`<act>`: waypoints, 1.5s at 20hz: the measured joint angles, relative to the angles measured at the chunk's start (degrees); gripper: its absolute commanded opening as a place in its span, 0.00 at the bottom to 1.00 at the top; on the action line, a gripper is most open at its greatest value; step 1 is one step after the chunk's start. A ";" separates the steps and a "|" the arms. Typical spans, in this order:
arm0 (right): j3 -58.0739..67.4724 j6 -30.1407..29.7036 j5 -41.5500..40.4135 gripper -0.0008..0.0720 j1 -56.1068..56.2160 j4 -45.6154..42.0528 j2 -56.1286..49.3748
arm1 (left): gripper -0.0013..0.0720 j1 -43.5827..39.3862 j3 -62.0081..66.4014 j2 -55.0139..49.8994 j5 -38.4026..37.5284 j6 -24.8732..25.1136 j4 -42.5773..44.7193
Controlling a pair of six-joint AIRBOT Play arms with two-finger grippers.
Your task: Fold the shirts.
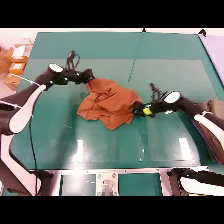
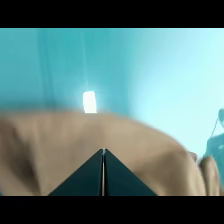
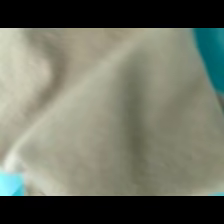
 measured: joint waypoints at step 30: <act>58.31 -5.73 34.03 0.03 -27.06 -4.68 10.71 | 0.04 1.36 11.80 47.34 0.59 -7.26 24.61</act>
